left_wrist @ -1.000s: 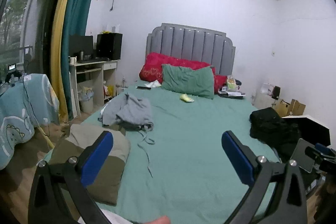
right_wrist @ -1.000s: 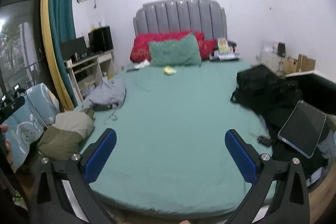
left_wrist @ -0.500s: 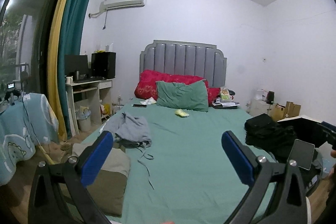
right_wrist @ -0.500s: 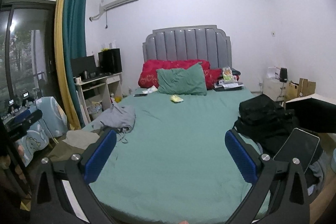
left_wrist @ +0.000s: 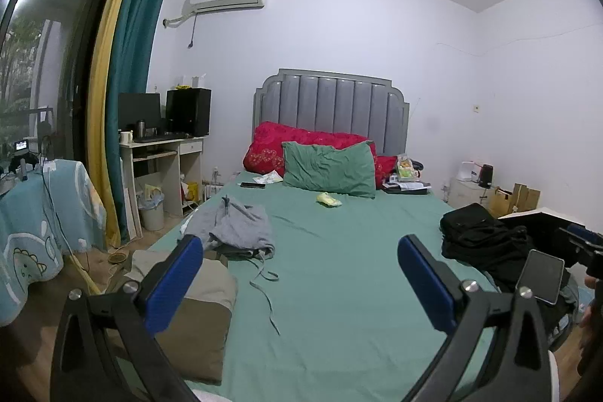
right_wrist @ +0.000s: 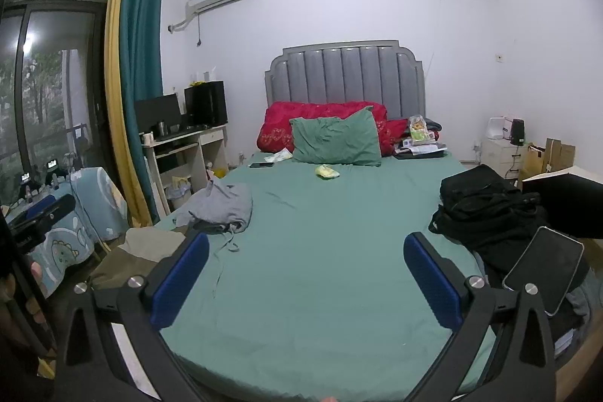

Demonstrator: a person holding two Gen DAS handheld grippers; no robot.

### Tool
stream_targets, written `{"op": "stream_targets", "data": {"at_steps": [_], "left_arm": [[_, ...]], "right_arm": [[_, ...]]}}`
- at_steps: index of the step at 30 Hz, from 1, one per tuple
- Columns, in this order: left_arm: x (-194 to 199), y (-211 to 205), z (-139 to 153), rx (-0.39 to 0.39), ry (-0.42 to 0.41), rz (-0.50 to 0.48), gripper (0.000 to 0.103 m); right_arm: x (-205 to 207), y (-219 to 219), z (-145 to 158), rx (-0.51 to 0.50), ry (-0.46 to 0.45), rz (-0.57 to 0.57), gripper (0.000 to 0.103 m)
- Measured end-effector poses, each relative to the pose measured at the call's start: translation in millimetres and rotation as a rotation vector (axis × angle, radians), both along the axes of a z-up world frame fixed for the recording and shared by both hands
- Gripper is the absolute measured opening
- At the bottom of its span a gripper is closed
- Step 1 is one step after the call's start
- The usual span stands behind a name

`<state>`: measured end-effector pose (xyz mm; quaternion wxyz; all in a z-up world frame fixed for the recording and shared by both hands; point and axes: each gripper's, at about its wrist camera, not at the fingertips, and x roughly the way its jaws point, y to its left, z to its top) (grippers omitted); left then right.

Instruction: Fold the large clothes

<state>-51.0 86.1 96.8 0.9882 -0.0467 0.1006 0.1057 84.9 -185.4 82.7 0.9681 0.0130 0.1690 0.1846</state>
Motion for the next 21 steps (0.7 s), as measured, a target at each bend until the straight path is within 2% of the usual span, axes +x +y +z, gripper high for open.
{"op": "stream_targets", "data": {"at_steps": [21], "left_arm": [[1.5, -1.4, -2.0, 0.007, -0.002, -0.002, 0.103]], "right_arm": [[2.6, -2.9, -4.5, -0.001, 0.008, 0.002, 0.102]]}}
